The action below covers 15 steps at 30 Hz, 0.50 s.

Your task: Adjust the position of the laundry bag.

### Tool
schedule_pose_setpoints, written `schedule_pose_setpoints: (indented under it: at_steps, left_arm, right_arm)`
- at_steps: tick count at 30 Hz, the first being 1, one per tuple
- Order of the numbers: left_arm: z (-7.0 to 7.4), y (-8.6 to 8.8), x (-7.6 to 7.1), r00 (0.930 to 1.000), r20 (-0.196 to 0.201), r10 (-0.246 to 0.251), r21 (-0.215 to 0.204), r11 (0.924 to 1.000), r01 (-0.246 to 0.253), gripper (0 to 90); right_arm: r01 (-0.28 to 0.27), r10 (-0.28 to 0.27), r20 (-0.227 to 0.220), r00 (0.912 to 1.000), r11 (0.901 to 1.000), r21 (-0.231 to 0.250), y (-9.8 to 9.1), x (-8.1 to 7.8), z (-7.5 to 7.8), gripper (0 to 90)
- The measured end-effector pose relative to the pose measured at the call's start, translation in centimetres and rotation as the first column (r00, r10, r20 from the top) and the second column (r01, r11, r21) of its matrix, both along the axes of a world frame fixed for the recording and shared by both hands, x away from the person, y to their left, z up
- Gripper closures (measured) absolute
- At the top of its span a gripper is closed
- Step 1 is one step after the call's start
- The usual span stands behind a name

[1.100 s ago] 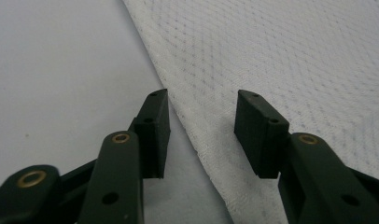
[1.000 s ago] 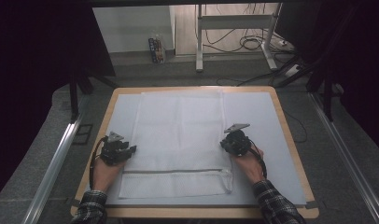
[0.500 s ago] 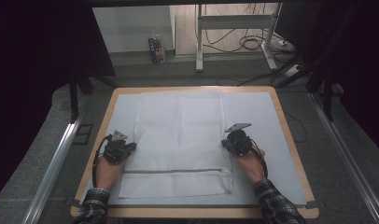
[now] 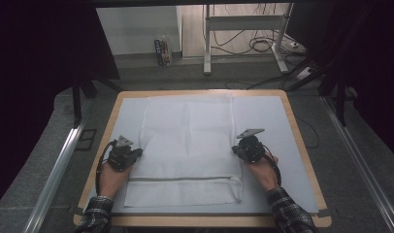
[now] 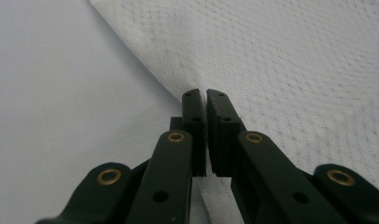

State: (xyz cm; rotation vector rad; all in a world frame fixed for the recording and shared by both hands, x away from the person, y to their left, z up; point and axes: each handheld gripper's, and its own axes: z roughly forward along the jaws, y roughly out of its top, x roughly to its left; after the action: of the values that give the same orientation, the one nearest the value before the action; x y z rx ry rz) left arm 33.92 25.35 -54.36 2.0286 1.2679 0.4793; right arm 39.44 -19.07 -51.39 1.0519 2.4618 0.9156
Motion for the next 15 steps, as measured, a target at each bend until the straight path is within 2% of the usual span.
schedule_pose_setpoints:
  at_steps: [7, 15]
  left_arm:
    - [0.2, -0.7, -0.2, 0.9993, 0.002, -0.037, 0.010, 0.9993, 0.037, 87.0]
    - [0.4, -1.8, -0.8, 0.9953, -0.013, -0.096, 0.015, 0.9952, 0.097, 87.0]
  right_arm:
    - [-0.004, 0.004, 0.002, 1.0000, 1.0000, -0.001, -0.7, -0.6, 0.4, 87.4]
    - [0.005, -0.005, -0.008, 1.0000, 0.9999, 0.010, -2.2, -1.6, 0.8, 87.4]
